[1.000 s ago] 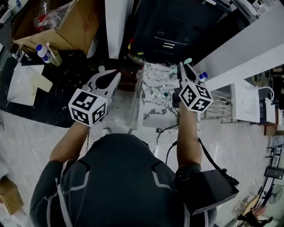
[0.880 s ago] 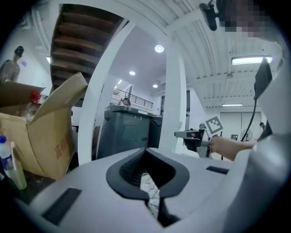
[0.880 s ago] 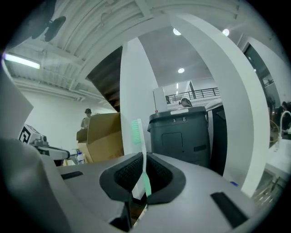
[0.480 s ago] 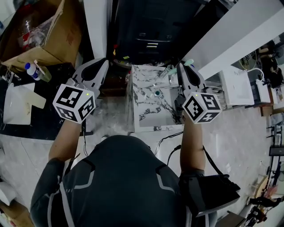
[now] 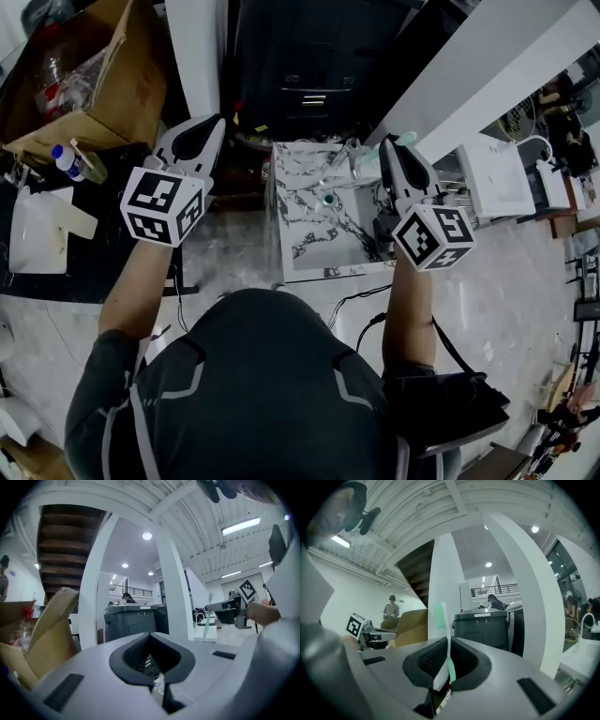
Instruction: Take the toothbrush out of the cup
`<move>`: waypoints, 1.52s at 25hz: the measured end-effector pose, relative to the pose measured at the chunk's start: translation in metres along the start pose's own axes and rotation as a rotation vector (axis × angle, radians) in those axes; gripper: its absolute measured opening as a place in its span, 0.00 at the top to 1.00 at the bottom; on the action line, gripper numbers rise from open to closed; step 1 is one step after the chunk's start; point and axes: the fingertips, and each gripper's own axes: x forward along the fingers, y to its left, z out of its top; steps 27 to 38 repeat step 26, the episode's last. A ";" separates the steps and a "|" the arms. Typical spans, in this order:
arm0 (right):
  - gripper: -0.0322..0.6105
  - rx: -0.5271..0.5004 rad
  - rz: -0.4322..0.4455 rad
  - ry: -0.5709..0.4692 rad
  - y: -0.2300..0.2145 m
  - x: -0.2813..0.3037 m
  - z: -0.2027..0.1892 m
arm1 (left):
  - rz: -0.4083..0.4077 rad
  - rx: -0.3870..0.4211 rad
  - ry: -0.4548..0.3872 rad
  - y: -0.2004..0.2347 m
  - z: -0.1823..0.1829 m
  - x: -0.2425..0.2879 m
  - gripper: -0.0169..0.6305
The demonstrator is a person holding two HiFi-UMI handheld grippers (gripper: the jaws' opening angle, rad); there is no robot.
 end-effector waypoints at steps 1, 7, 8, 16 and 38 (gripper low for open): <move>0.88 -0.001 -0.004 0.001 -0.001 -0.001 -0.001 | 0.004 -0.012 -0.007 0.000 0.000 -0.001 0.96; 0.88 -0.012 -0.020 0.005 -0.006 -0.005 -0.006 | 0.012 -0.037 -0.013 -0.007 -0.004 -0.003 0.96; 0.88 -0.012 -0.023 0.005 -0.008 -0.005 -0.006 | 0.015 -0.042 -0.014 -0.007 -0.004 -0.003 0.96; 0.88 -0.009 -0.016 0.002 -0.015 -0.001 -0.008 | 0.054 -0.006 -0.047 -0.009 0.007 -0.009 0.96; 0.88 0.008 -0.015 0.001 -0.023 0.004 -0.013 | 0.050 -0.022 -0.036 -0.019 0.000 -0.005 0.96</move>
